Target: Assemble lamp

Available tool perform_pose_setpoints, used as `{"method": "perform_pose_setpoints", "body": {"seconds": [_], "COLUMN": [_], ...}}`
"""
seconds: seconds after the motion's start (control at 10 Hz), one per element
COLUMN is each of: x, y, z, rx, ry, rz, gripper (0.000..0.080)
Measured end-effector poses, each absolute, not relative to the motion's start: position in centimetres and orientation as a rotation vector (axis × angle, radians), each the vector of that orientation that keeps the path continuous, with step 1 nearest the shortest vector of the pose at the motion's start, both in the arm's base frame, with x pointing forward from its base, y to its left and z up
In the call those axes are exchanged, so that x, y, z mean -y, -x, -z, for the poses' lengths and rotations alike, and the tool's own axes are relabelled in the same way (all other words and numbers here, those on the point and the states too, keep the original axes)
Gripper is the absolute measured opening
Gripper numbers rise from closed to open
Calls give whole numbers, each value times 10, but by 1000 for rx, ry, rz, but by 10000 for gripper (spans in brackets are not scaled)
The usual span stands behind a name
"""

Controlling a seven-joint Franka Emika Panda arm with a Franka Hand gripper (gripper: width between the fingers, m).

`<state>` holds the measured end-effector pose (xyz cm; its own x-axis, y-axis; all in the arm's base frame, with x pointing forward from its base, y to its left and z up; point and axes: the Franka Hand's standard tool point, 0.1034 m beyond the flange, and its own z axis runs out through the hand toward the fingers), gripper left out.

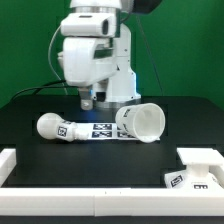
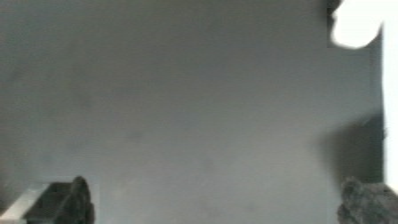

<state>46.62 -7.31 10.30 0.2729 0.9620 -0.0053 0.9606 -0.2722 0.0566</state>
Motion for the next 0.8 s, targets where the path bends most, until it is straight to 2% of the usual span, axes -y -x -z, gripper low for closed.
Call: {"method": "perform_pose_setpoints", "body": {"seconds": [0.1, 0.2, 0.7, 0.8], "x": [85, 88, 88, 97], "y": [-449, -445, -445, -440], "z": [-100, -99, -98, -97], "rx": [-1867, -1855, -1856, -1841], "ry": [-2468, -2483, -2484, -2494], "rz": [-35, -30, -28, -25], "gripper": [698, 698, 698, 698]}}
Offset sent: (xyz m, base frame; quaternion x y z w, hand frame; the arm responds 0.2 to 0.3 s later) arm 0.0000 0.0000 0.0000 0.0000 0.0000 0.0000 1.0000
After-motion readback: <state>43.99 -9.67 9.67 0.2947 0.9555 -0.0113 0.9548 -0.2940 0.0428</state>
